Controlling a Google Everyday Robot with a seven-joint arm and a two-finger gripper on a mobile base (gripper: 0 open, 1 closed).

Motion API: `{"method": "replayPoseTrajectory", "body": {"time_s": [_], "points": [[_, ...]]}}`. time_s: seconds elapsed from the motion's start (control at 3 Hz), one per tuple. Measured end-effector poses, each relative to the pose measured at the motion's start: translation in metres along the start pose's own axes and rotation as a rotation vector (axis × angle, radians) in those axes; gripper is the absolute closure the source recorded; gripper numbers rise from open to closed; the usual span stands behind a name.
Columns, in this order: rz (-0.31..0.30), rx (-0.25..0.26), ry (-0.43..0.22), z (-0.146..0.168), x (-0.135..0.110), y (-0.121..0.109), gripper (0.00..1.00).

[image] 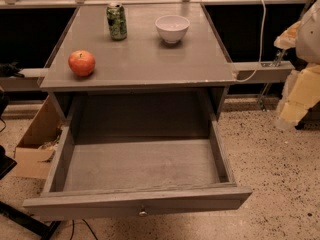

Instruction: Place green can into top drawer

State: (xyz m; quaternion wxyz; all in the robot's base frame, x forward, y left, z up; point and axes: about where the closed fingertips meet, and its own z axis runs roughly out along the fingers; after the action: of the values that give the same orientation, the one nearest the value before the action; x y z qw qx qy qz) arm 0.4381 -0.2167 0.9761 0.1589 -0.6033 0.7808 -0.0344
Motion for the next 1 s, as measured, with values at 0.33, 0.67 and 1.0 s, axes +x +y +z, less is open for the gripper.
{"method": "replayPoseTrajectory", "body": {"time_s": [0.33,0.67,1.0], "points": [[0.0,0.0,0.0,0.0,0.0,0.0,0.0],[-0.001,0.024,-0.021,-0.001,-0.002,-0.006,0.0],[0.022,0.079,-0.148,0.008,-0.017,-0.043,0.0]]}}
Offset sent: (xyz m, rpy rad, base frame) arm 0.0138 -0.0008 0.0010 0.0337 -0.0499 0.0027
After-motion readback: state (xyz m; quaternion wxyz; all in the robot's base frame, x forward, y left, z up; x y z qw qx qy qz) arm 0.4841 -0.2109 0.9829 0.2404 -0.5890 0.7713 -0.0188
